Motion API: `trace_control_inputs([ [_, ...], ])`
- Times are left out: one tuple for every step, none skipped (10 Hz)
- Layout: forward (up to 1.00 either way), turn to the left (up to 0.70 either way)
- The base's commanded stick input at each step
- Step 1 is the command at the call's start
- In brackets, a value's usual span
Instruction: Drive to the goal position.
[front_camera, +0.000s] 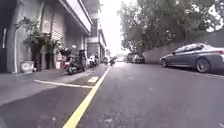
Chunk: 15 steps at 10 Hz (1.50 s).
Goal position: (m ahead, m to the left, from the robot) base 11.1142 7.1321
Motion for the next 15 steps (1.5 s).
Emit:
trace_control_inputs([
  [0.45,0.00],
  [0.45,0.00],
  [0.45,0.00],
  [0.45,0.00],
  [0.45,0.00],
  [0.45,0.00],
  [0.45,0.00],
  [0.45,0.00],
  [0.45,0.00],
  [0.45,0.00],
  [0.45,0.00],
  [0.45,0.00],
  [0.45,0.00],
  [0.45,0.00],
  [0.45,0.00],
])
